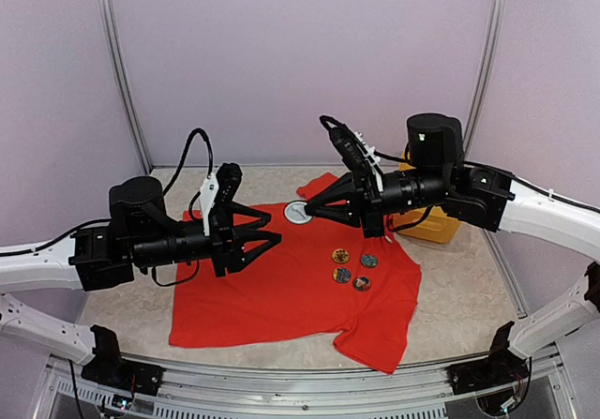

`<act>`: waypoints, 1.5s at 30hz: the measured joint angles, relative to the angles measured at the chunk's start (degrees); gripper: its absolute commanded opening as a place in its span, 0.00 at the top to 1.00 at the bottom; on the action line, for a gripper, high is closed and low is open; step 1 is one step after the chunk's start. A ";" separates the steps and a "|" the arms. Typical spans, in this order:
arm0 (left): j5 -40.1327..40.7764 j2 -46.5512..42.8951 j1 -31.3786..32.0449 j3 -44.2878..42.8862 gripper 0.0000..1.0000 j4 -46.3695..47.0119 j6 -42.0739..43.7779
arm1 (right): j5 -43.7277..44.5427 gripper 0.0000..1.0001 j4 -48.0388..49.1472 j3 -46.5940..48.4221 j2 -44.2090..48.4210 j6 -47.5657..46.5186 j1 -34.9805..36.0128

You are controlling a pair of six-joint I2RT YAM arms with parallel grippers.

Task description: Pin the brooch onto the clothing

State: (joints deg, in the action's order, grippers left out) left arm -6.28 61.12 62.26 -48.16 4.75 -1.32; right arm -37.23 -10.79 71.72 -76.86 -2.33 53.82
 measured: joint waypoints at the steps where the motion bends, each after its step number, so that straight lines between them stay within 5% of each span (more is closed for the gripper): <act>1: 0.39 -1.57 -0.09 2.38 0.43 2.93 -1.22 | 0.17 1.00 3.89 -2.01 1.27 2.34 0.00; 8: 0.11 -3.45 -0.20 4.28 0.31 15.89 -6.88 | -0.04 1.00 21.97 -7.80 4.26 12.66 0.00; 13: -2.56 1.16 -0.33 -0.50 0.73 18.69 -9.31 | -0.55 1.00 26.64 -8.07 4.26 15.17 0.00; 17: -4.66 4.96 -0.57 -4.70 0.78 18.78 -10.51 | -0.87 1.00 27.61 -8.07 4.26 15.56 0.00; 21: -6.08 6.38 -0.68 -5.57 1.00 18.86 -11.50 | -0.96 1.00 27.45 -8.07 4.26 15.45 0.00; 27: -7.76 6.56 -0.76 -5.66 1.00 18.88 -11.32 | -0.81 1.00 26.93 -8.07 4.57 15.30 0.00; 30: -8.28 6.49 -0.76 -5.66 1.00 18.84 -11.04 | -0.37 0.62 26.01 -8.04 4.90 14.88 0.00; 33: -8.39 5.97 -0.72 -5.66 1.00 18.69 -10.25 | 0.00 0.43 24.04 -7.85 5.20 13.97 0.00; 41: -8.96 5.11 -0.37 -6.10 1.00 15.98 -6.78 | 0.11 0.25 21.14 -5.31 4.72 13.77 0.00; 45: -9.53 5.33 -0.22 -7.67 1.00 14.12 -5.29 | -0.07 0.33 20.50 -3.74 3.65 13.88 0.00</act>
State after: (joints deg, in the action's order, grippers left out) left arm -15.81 66.46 62.04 -55.83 18.87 -6.61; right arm -37.30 9.72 67.99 -73.21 11.55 53.82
